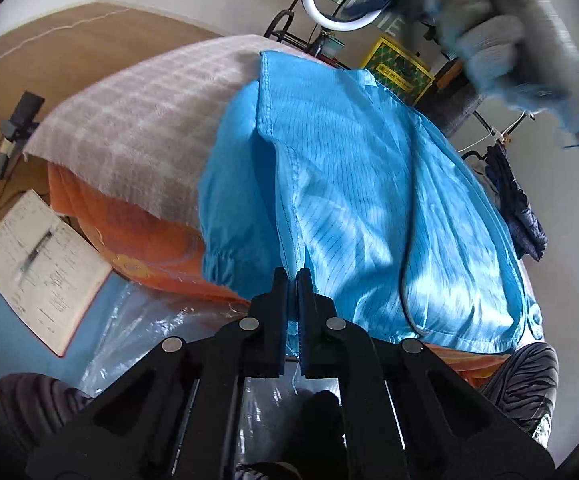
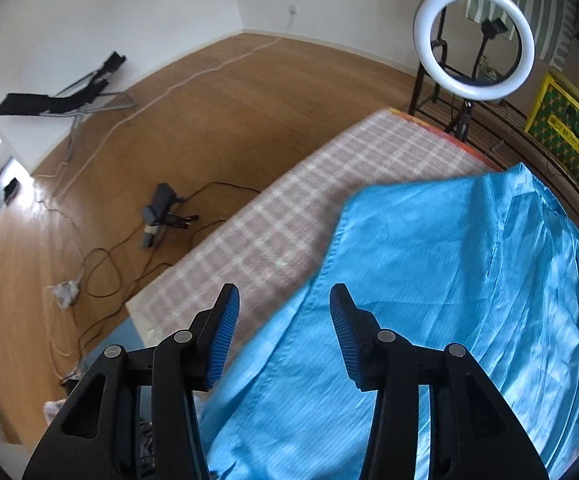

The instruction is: Fold large clothes

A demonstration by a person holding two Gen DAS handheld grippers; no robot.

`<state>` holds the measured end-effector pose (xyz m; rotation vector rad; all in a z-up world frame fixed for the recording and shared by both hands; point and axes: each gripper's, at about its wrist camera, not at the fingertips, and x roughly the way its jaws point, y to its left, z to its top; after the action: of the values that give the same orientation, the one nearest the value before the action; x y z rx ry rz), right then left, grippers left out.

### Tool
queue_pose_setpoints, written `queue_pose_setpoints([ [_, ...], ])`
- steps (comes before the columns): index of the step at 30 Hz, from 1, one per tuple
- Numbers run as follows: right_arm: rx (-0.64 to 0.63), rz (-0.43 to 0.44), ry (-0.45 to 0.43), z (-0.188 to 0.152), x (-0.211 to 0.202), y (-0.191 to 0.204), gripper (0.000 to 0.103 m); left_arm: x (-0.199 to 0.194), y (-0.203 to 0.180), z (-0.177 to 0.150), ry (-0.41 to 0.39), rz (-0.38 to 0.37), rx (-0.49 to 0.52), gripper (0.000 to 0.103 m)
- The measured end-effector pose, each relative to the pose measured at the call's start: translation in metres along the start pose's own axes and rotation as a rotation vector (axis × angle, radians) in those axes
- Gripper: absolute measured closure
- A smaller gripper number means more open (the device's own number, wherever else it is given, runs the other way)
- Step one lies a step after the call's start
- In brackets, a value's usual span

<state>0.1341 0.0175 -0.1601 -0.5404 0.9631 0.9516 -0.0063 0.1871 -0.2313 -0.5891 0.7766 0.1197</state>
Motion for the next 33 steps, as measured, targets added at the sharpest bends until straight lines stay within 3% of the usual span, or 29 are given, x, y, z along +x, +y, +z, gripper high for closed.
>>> queue_pose_setpoints([
  [4, 0.041, -0.068, 0.105, -0.002, 0.079, -0.020, 0.057, 0.002, 0.003, 0.005, 0.012, 0.018, 0.011, 0.101],
  [8, 0.052, -0.115, 0.160, -0.004, 0.133, -0.028, 0.057, 0.006, 0.003, 0.007, 0.028, 0.033, 0.023, 0.102],
  [13, 0.025, -0.176, 0.160, 0.000, 0.163, -0.028, 0.055, 0.010, 0.008, 0.009, 0.035, 0.051, -0.012, 0.102],
  [14, -0.007, -0.193, 0.155, 0.003, 0.165, -0.025, 0.058, 0.011, 0.010, 0.010, 0.034, 0.060, -0.026, 0.102],
  [15, -0.020, -0.197, 0.143, 0.006, 0.167, -0.022, 0.070, 0.010, 0.012, 0.011, 0.033, 0.071, -0.035, 0.103],
  [16, -0.020, -0.183, 0.141, 0.009, 0.167, -0.022, 0.091, 0.009, 0.014, 0.012, 0.027, 0.093, -0.051, 0.103],
  [17, -0.022, -0.198, 0.136, 0.013, 0.168, -0.022, 0.099, 0.008, 0.017, 0.013, 0.025, 0.104, -0.063, 0.103],
  [19, 0.012, -0.179, 0.132, 0.022, 0.169, -0.031, 0.103, 0.003, 0.025, 0.018, 0.027, 0.128, -0.118, 0.103],
  [21, 0.101, -0.136, 0.116, 0.030, 0.170, -0.046, 0.103, 0.002, 0.032, 0.026, 0.049, 0.202, -0.178, 0.103],
  [23, 0.166, -0.105, 0.099, 0.036, 0.168, -0.059, 0.103, 0.002, 0.036, 0.033, 0.075, 0.194, -0.215, 0.102],
  [25, 0.202, -0.097, 0.090, 0.038, 0.167, -0.066, 0.103, 0.006, 0.039, 0.035, 0.086, 0.192, -0.214, 0.092],
  [26, 0.206, -0.079, 0.100, 0.038, 0.171, -0.067, 0.103, 0.007, 0.044, 0.036, 0.075, 0.167, -0.222, 0.073],
  [28, 0.179, -0.086, 0.095, 0.037, 0.174, -0.063, 0.103, 0.009, 0.057, 0.033, 0.047, 0.129, -0.275, 0.046],
  [30, 0.124, -0.104, 0.093, 0.039, 0.174, -0.058, 0.103, 0.017, 0.068, 0.030, 0.040, 0.081, -0.336, 0.044],
  [33, 0.108, -0.087, 0.104, 0.041, 0.175, -0.060, 0.103, 0.039, 0.074, 0.028, 0.117, -0.013, -0.391, 0.044],
])
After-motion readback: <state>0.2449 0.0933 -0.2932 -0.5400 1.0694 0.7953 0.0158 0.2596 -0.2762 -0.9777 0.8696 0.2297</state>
